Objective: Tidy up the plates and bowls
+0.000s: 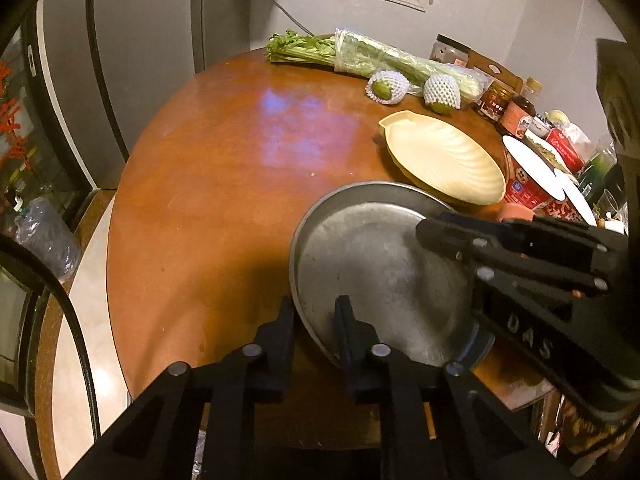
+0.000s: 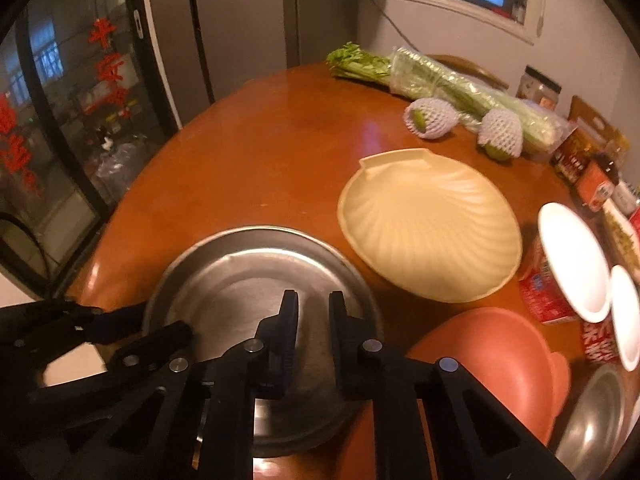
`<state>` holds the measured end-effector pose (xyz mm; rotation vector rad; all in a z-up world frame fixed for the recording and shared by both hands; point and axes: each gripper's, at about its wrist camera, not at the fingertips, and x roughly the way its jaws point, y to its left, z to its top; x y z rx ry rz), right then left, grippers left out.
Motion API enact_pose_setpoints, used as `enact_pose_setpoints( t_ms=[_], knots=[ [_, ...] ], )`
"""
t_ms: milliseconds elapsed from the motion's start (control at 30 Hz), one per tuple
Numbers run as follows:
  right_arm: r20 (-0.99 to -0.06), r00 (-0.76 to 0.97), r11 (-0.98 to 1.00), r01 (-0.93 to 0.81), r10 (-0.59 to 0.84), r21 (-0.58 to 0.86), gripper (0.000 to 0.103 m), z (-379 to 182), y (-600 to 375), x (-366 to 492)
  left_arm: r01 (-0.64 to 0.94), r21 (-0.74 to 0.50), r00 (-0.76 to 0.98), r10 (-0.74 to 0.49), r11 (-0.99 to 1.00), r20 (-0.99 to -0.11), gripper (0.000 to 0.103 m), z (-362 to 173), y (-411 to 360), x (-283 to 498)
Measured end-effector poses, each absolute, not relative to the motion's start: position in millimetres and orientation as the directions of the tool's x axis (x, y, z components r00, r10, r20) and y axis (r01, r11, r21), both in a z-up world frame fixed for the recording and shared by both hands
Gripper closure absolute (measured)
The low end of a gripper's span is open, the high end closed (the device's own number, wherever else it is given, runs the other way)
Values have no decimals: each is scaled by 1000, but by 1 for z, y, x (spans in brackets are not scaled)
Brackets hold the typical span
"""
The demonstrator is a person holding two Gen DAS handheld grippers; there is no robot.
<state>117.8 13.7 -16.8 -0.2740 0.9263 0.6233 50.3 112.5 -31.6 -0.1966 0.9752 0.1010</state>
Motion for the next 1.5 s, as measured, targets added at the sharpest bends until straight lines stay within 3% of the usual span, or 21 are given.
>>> enact_pose_setpoints(
  t_ms=[133, 233, 400, 733, 900, 967, 1033, 1500],
  knots=[
    [-808, 422, 783, -617, 411, 76, 88, -17, 22, 116, -171, -120, 555, -5, 978, -832, 87, -32, 116, 58],
    [-792, 495, 801, -598, 358, -11, 88, -12, 21, 113, -169, -117, 553, -4, 979, -833, 87, -32, 118, 61],
    [-808, 485, 819, -574, 335, -5, 88, -8, 6, 123, -177, -109, 554, 7, 978, -833, 87, -32, 122, 67],
    [-825, 478, 820, -572, 301, -32, 75, -12, 6, 130, -172, -105, 553, 7, 979, -833, 87, -32, 125, 70],
    [-835, 481, 820, -569, 268, -65, 75, -17, 5, 134, -165, -111, 556, 0, 980, -831, 87, -32, 126, 71],
    [-842, 461, 817, -575, 282, -41, 78, -19, 5, 134, -163, -110, 556, -1, 980, -831, 87, -32, 126, 72],
    [-837, 469, 816, -575, 281, -49, 88, -20, 7, 132, -168, -103, 557, 9, 980, -830, 87, -33, 128, 73],
    [-827, 450, 833, -552, 337, 39, 89, -18, 26, 138, -209, -62, 559, 67, 976, -827, 87, -34, 165, 107]
  ],
)
